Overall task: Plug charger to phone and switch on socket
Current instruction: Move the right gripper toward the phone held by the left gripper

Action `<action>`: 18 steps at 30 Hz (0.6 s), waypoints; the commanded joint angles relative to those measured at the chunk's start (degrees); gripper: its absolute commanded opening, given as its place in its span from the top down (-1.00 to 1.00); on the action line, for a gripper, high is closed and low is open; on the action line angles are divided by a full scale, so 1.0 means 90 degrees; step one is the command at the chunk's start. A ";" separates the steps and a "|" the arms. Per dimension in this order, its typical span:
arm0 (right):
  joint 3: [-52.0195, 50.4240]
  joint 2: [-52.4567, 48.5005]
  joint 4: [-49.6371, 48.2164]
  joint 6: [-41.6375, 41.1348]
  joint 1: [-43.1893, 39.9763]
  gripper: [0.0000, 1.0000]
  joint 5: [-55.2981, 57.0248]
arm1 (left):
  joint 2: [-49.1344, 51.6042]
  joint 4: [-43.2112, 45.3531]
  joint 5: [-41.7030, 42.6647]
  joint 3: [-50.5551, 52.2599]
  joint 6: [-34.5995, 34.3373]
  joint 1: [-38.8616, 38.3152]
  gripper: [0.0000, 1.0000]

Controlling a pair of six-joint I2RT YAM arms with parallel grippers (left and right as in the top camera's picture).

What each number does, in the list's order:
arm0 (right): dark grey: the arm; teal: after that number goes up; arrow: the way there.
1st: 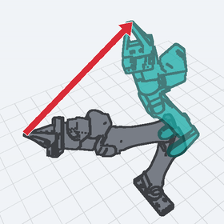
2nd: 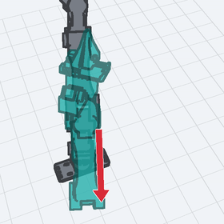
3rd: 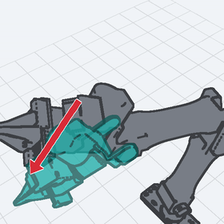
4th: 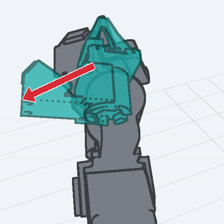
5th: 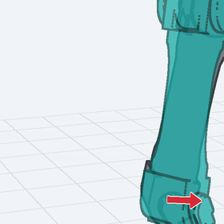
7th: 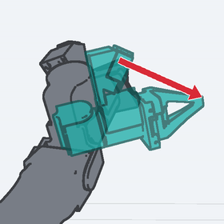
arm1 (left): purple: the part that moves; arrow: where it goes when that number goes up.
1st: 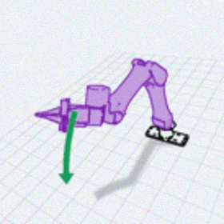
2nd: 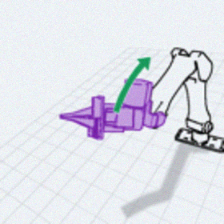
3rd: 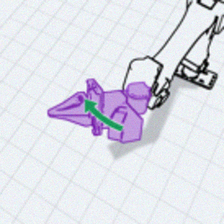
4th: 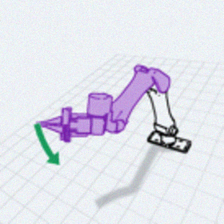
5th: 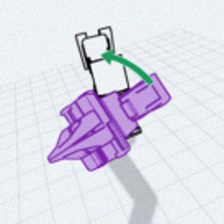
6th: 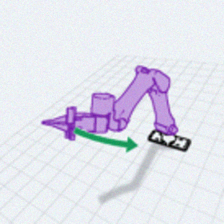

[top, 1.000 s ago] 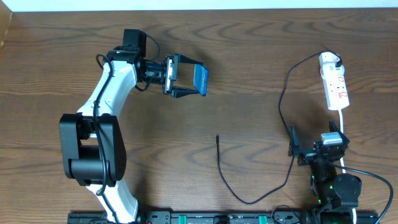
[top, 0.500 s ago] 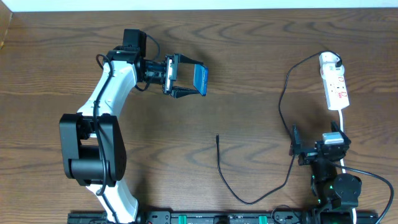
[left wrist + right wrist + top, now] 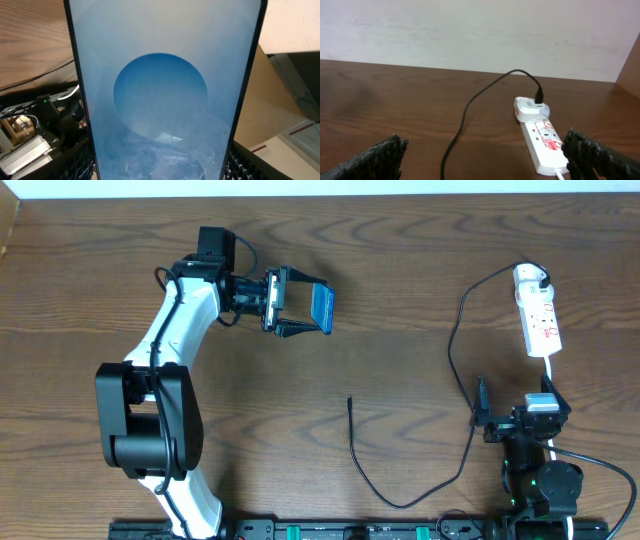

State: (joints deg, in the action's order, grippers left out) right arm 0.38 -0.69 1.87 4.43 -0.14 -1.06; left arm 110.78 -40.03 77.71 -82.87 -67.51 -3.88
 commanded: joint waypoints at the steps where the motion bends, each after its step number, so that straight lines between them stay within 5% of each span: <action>1: 0.0046 0.0039 -0.0039 -0.0063 0.0019 -0.99 0.0083 | -0.0250 0.0010 0.0316 -0.0177 0.0044 -0.0007 0.86; 18: 0.0192 0.0039 0.0032 -0.0901 0.0019 -0.99 0.0049 | -0.0250 0.0010 0.0316 -0.0177 0.0041 -0.0007 0.85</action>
State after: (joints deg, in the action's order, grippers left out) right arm 0.38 -0.69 1.69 0.67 -0.14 -0.99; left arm 110.78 -40.03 77.71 -82.87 -67.53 -3.88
